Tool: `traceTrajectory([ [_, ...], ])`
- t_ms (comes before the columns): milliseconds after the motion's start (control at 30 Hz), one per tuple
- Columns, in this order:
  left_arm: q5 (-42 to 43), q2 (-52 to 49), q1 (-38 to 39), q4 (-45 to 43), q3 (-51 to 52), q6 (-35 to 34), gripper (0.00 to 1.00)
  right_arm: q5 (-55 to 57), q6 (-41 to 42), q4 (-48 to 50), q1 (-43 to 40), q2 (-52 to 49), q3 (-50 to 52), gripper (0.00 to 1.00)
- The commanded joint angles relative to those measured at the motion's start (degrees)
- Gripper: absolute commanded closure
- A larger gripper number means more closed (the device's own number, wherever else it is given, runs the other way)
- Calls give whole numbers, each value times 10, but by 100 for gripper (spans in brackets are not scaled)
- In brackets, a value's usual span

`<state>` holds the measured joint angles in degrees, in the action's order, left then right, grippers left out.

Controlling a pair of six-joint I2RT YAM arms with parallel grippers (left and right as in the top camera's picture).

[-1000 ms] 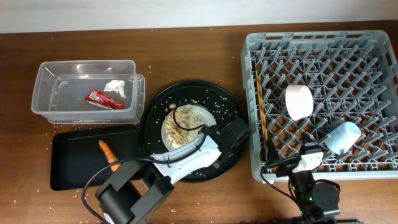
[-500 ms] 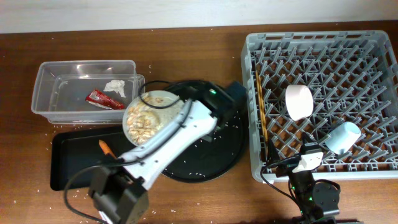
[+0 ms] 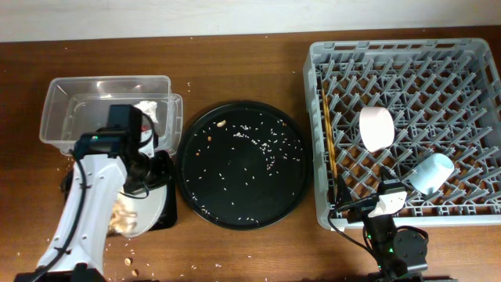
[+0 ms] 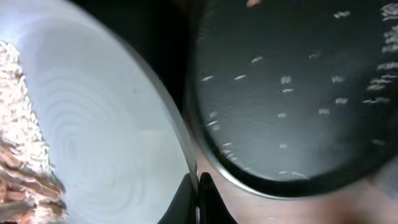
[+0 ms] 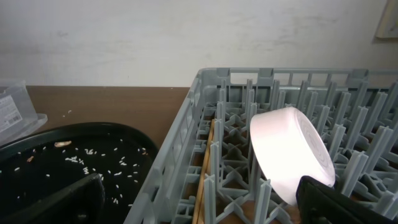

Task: Sort waste into correct bins and load items into the dishwasher rack
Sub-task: 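Grasp the plate rim with the left gripper and tip scraps onto the black tray, then carry the empty plate with the left gripper and stand it in the rack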

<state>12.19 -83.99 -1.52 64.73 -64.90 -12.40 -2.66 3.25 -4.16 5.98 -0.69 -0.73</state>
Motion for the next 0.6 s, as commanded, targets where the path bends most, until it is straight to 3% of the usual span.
traceTrajectory([
  [0, 172, 31, -44, -15, 2, 112, 100, -3, 2, 0, -4, 4, 4, 2],
  [100, 264, 96, -90, -24, 2, 150, 99, -3, 2, 0, -4, 4, 4, 2],
  [133, 322, 146, -139, -22, 2, 169, 100, -3, 2, 0, -4, 4, 4, 2],
  [200, 359, 189, -207, -14, 2, 173, 99, -3, 2, 0, -4, 4, 4, 2],
  [267, 386, 206, -282, 25, 2, 211, 100, -3, 2, 0, -4, 4, 4, 2],
  [400, 564, 205, -402, 52, 70, 296, 100, -3, 2, 0, -4, 4, 4, 2],
  [567, 605, 210, -403, 45, 96, 301, 100, -3, 2, 0, -4, 4, 4, 2],
])
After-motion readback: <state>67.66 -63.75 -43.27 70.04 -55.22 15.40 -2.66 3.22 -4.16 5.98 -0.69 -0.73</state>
